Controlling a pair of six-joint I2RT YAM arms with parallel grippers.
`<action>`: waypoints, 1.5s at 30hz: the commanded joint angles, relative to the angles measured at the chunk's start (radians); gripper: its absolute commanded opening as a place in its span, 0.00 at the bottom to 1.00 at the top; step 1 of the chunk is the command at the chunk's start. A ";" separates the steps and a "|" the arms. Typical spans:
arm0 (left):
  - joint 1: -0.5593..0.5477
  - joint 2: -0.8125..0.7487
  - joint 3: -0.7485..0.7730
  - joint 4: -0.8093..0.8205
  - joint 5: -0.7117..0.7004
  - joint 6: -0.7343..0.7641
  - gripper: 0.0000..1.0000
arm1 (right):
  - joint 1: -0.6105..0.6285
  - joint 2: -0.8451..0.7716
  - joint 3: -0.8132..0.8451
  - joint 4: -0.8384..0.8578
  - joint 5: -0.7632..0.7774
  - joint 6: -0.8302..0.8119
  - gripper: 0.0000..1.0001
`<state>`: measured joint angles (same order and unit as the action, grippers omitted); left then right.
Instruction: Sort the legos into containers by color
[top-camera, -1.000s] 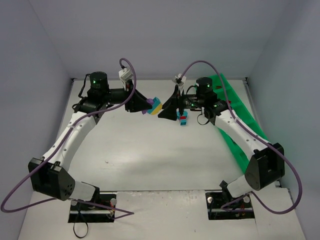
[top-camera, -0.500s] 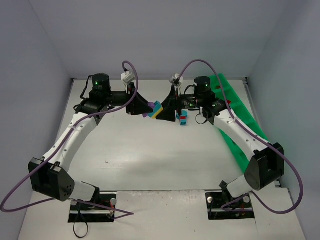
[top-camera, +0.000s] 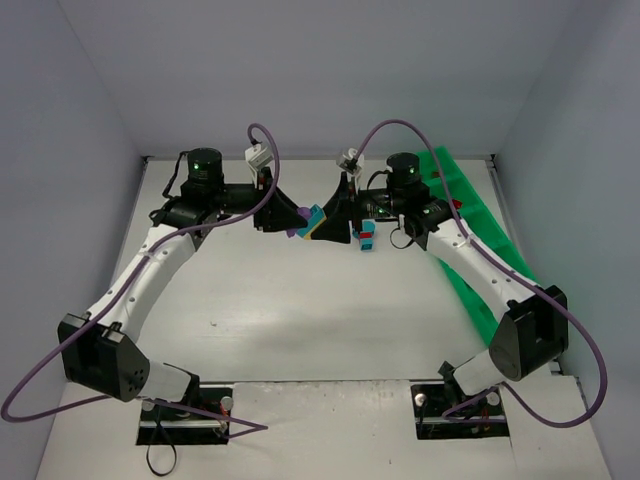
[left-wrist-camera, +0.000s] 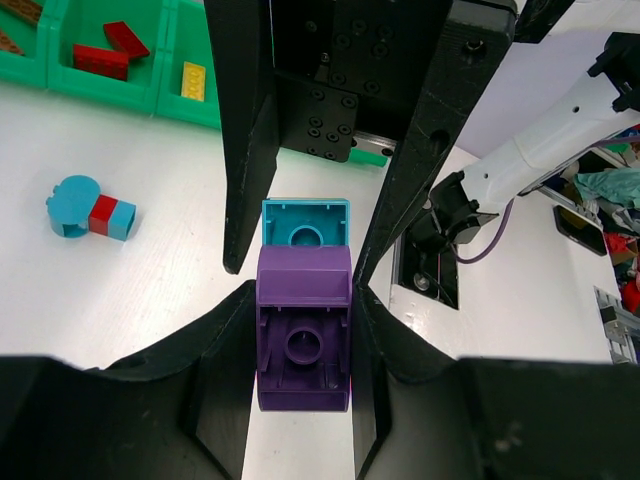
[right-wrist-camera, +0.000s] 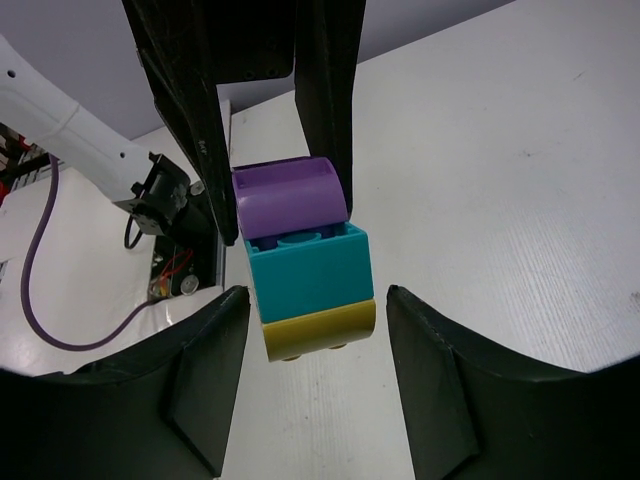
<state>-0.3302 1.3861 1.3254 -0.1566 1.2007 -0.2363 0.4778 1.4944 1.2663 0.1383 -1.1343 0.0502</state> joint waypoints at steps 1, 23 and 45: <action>-0.012 -0.004 0.008 0.029 0.034 0.032 0.00 | 0.008 -0.025 0.056 0.060 -0.042 -0.012 0.53; -0.015 0.039 0.049 0.017 0.031 0.063 0.22 | 0.007 -0.039 -0.052 0.037 -0.015 -0.024 0.00; -0.043 0.097 0.066 -0.074 -0.007 0.173 0.18 | 0.007 0.023 0.013 0.035 -0.035 -0.012 0.00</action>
<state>-0.3580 1.4845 1.3376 -0.2604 1.1965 -0.0925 0.4782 1.5204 1.2152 0.1013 -1.1336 0.0460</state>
